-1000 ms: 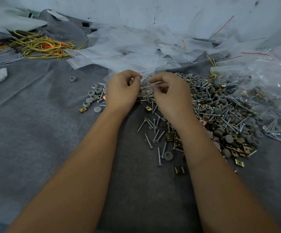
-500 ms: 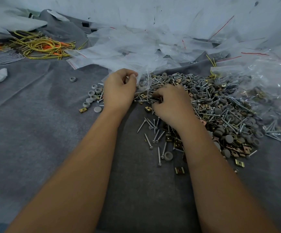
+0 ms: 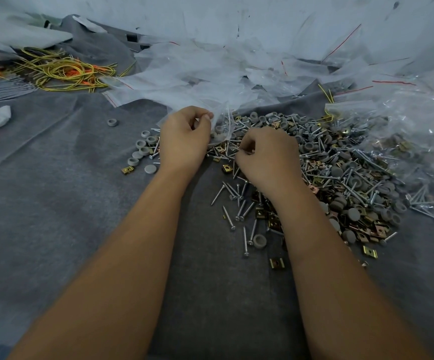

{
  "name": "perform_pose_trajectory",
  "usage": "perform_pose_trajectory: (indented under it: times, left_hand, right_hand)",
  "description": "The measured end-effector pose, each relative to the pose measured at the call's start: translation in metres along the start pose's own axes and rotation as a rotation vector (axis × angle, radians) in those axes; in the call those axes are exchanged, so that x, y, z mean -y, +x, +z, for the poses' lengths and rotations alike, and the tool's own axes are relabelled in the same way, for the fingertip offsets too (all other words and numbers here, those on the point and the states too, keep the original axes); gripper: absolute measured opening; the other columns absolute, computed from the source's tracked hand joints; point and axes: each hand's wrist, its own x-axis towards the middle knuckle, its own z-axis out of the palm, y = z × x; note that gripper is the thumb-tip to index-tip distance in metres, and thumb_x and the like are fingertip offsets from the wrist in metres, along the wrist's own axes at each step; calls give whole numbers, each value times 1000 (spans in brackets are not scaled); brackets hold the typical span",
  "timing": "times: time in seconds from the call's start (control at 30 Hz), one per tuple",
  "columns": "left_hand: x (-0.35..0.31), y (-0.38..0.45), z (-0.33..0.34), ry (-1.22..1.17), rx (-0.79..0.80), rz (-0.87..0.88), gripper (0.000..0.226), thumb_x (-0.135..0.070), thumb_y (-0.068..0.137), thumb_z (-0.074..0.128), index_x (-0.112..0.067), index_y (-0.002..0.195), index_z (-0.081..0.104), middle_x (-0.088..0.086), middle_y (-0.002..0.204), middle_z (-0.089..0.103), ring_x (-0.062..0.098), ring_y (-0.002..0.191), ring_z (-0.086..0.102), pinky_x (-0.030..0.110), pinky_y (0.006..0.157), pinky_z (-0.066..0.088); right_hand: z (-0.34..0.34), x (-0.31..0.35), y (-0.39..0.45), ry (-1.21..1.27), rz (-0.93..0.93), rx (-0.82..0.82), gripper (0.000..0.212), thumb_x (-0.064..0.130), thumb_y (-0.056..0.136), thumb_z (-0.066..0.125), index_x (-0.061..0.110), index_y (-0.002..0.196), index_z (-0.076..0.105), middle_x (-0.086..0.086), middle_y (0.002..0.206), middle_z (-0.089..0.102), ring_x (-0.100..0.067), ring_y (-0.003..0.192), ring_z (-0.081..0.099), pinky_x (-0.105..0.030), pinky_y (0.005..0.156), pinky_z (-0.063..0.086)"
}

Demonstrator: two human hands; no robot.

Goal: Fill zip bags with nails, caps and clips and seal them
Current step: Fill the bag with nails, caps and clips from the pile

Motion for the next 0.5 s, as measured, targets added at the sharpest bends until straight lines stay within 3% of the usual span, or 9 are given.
perform_pose_trajectory:
  times: [0.13,0.23,0.33,0.5]
  left_hand:
    - [-1,0,0,14,0,2,18,-14,94,55,-25,87,67,1,70,65,8,57,52,26,56,44]
    - [-2,-1,0,29,25,-1,16,-16,93,56,-23,89,69,10,75,68,11,61,54,29,59,45]
    - [-4,-3,-1,35,66,22,16,-13,92,57,-17,93,72,16,77,68,11,62,53,27,60,42]
    - [-8,-7,-1,16,121,46,16,-10,91,58,-14,92,73,8,62,54,9,53,43,23,53,35]
  right_hand:
    - [-1,-2,0,225,86,-154,6,18,88,59,20,88,65,6,80,64,-16,75,59,-37,69,53]
    - [-4,1,0,309,-21,-281,6,15,87,60,17,88,65,7,80,60,-13,74,56,-32,65,48]
    - [-2,5,-3,184,-189,-303,9,18,86,59,15,89,67,4,86,61,-14,79,54,-26,67,38]
    - [4,2,-1,26,-210,-241,20,18,89,62,16,107,72,-6,95,59,-23,93,55,-26,70,33]
